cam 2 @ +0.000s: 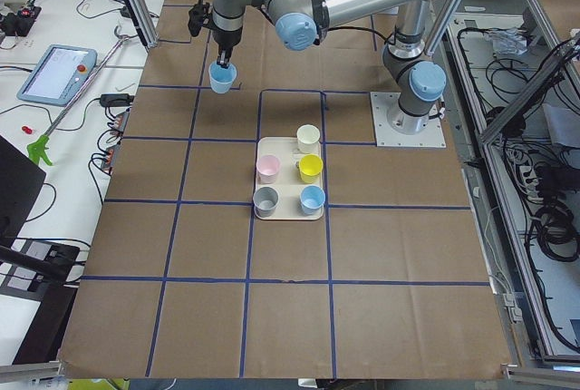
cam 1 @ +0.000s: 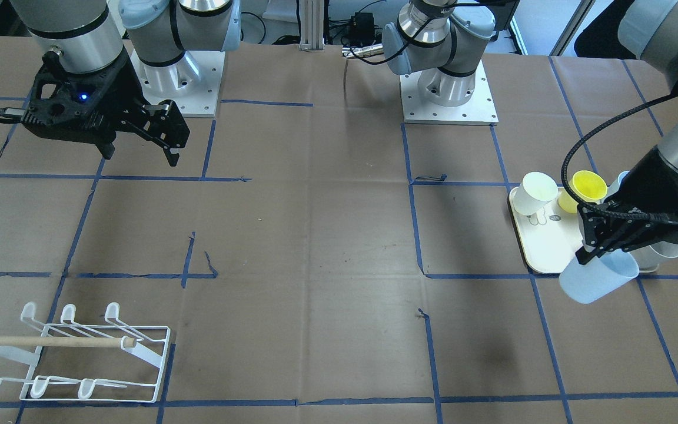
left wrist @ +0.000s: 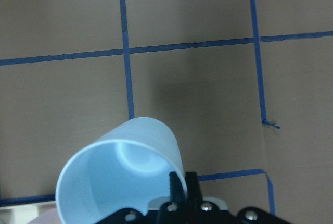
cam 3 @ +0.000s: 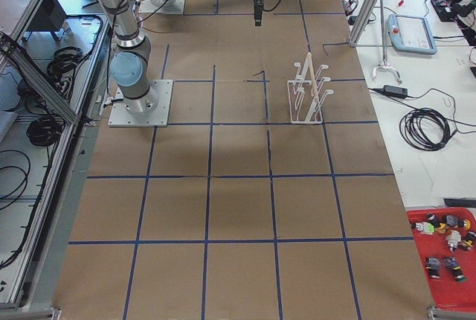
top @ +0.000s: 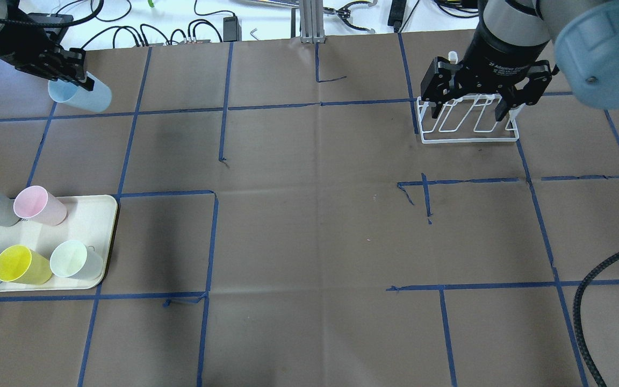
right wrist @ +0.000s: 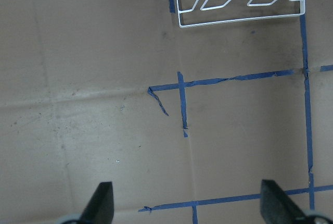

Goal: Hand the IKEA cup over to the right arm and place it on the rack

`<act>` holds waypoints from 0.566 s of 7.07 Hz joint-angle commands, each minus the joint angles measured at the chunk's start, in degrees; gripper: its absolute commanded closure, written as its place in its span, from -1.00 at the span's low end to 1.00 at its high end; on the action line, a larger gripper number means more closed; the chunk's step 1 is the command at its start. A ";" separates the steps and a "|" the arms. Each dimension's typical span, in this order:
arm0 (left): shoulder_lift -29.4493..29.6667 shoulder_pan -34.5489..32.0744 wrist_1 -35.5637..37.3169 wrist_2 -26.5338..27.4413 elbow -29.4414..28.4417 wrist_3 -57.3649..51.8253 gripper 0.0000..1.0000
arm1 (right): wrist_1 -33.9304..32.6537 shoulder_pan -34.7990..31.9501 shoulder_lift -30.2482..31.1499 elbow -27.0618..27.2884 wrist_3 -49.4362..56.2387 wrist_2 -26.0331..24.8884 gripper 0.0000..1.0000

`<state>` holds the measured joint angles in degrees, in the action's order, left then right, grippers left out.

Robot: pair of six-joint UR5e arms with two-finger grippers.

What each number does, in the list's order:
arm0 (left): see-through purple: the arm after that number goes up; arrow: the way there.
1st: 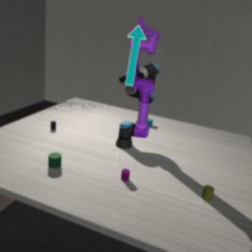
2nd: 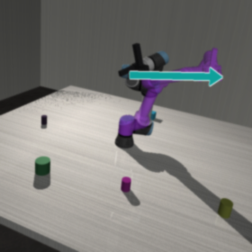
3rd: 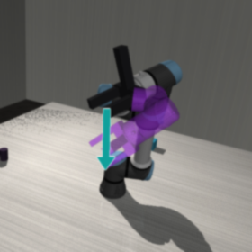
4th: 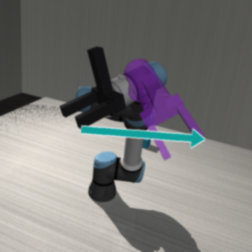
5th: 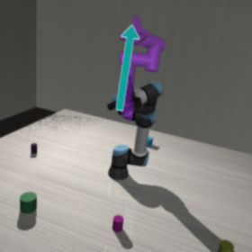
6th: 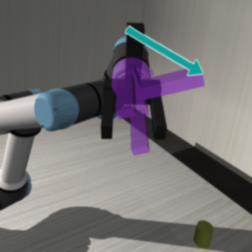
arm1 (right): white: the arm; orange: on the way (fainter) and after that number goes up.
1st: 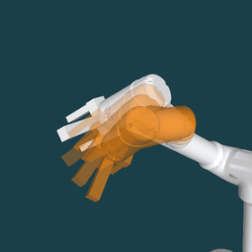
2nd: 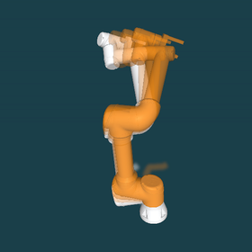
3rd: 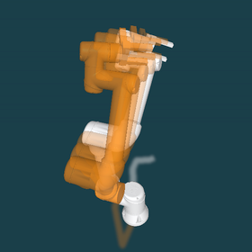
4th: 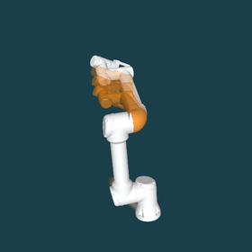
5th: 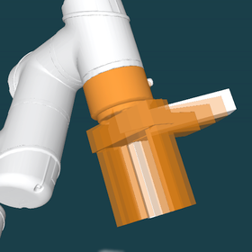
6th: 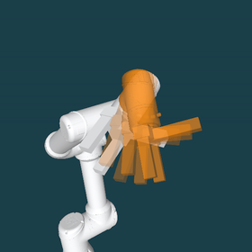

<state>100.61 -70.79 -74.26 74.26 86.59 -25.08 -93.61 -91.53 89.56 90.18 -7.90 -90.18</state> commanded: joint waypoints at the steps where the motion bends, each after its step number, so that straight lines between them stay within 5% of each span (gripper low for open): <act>1: -3.47 -0.84 3.30 -17.04 4.34 -2.50 1.00 | 0.01 0.04 0.00 0.09 -0.01 0.09 -1.00; 4: -6.75 -2.51 29.00 -27.46 19.27 -2.44 1.00 | 0.09 -0.05 -0.26 0.09 -0.01 0.79 -1.00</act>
<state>94.59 -72.85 -56.27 52.09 99.77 -27.67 -93.58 -91.54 89.46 90.26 -7.87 -89.76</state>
